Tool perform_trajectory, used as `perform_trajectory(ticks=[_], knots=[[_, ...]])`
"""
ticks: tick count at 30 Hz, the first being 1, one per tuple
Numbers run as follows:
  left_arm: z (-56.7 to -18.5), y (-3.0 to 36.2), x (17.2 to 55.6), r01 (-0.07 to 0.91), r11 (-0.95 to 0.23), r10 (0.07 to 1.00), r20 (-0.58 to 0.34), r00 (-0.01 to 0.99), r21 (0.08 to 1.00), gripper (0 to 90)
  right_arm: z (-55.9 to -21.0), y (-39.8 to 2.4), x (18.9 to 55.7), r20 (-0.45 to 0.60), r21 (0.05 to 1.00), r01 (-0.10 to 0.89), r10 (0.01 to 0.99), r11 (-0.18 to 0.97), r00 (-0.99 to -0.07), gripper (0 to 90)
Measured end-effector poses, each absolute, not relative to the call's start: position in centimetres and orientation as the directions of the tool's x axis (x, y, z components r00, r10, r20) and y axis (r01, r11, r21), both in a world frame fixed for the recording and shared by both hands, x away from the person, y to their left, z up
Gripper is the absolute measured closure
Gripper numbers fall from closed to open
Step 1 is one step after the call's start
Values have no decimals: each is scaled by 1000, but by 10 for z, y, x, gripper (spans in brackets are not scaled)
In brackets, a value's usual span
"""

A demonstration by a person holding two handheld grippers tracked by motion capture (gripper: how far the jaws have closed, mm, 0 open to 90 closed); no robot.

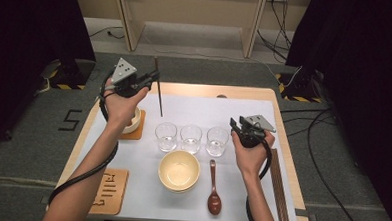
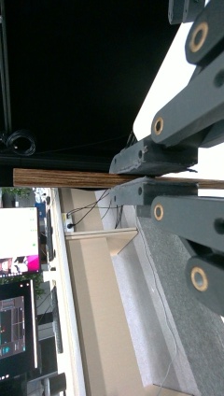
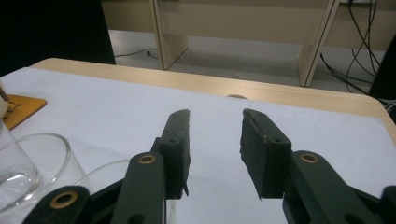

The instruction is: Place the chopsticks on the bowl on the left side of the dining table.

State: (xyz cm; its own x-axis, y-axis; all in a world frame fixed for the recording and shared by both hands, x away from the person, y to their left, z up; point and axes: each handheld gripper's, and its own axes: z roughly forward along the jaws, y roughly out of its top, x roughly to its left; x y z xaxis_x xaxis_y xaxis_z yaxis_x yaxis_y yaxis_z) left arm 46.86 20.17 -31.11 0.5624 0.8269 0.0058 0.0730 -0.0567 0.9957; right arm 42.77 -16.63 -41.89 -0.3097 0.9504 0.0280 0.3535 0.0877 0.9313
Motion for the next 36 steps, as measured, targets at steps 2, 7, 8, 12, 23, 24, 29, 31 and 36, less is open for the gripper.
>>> perform_trajectory(ticks=[2, 7, 8, 12, 23, 24, 29, 31, 36], knots=[[-312, 204, 467, 73, -57, 828, 6, 560, 996, 840, -422, -169, 426, 29, 931, 355, 952, 85, -304, 627], [-314, 208, 463, 73, -60, 830, 9, 558, 995, 840, -429, -174, 422, 34, 926, 369, 956, 80, -293, 624], [-315, 208, 462, 73, -62, 828, 10, 560, 995, 840, -430, -175, 421, 37, 925, 371, 956, 77, -291, 624], [-316, 211, 458, 72, -68, 827, 16, 562, 995, 840, -434, -178, 418, 40, 924, 376, 958, 73, -285, 624], [-317, 219, 448, 76, -72, 839, 19, 544, 994, 840, -444, -183, 412, 50, 923, 381, 961, 61, -273, 624], [-318, 219, 447, 77, -74, 839, 20, 544, 994, 840, -445, -184, 411, 48, 923, 379, 961, 62, -274, 624], [-319, 222, 442, 80, -72, 842, 18, 539, 994, 840, -446, -185, 409, 50, 923, 381, 961, 60, -271, 623], [-319, 224, 440, 82, -72, 843, 17, 537, 994, 840, -446, -185, 408, 48, 922, 382, 961, 62, -271, 621], [-321, 228, 436, 85, -74, 846, 17, 533, 994, 841, -448, -186, 407, 46, 921, 384, 962, 64, -270, 620]])
